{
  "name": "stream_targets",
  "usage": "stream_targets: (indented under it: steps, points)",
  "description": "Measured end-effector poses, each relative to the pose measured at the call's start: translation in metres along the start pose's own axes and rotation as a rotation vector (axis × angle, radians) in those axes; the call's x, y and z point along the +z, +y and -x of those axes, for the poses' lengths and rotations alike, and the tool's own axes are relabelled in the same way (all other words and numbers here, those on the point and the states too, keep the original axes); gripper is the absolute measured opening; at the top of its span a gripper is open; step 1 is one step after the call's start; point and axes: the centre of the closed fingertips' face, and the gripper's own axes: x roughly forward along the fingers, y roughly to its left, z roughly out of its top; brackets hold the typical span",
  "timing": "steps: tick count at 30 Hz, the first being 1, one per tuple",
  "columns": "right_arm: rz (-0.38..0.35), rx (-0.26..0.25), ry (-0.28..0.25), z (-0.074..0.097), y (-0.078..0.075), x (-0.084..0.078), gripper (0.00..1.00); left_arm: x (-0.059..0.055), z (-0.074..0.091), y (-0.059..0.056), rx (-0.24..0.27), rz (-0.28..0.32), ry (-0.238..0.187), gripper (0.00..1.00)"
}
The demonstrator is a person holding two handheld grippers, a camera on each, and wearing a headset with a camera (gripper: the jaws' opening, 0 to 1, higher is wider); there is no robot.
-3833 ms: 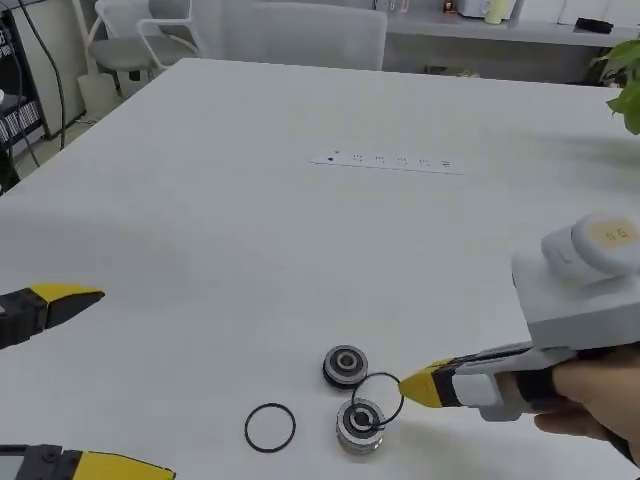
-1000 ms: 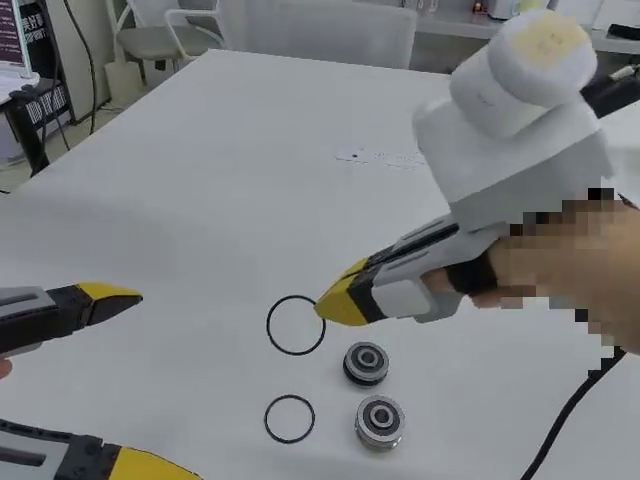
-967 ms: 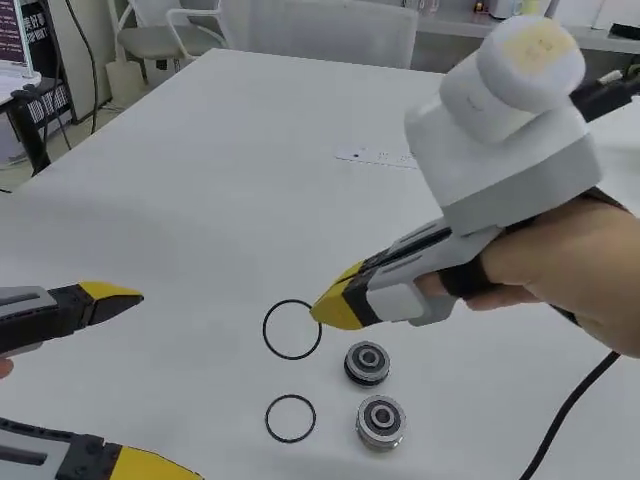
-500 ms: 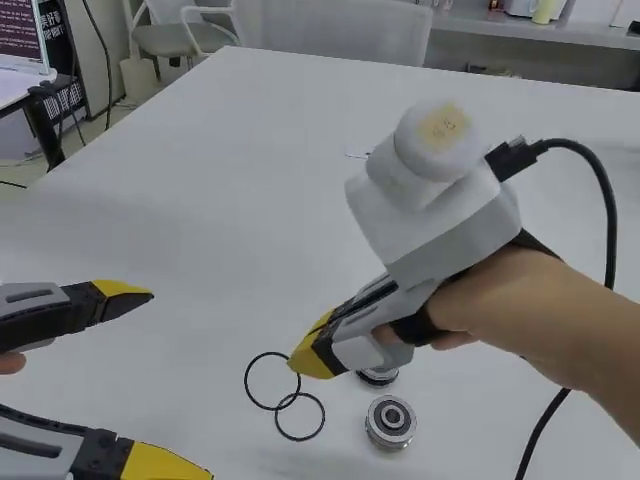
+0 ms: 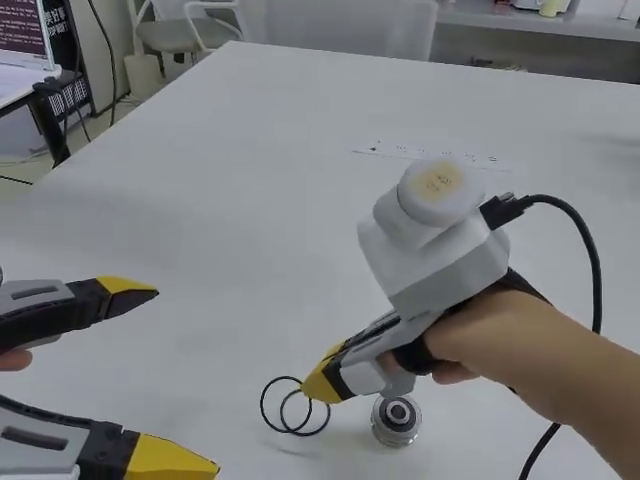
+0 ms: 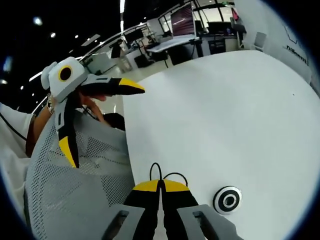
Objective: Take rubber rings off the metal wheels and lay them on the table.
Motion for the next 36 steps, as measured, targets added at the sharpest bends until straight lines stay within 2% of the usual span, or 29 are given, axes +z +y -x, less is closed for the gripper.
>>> stream_targets:
  steps: [9,18,36]
  points:
    - [-0.048,-0.008,0.012,-0.005,-0.008,-0.011,0.00,0.000,0.000,0.000,-0.003,0.009,-0.007,0.99]
    - [-0.084,-0.013,0.001,-0.004,-0.014,-0.012,0.00,0.000,0.000,-0.001,-0.004,0.014,-0.005,0.99]
    - [-0.096,-0.024,0.012,-0.004,-0.019,-0.016,0.00,-0.001,-0.001,-0.001,-0.001,0.016,0.003,0.99]
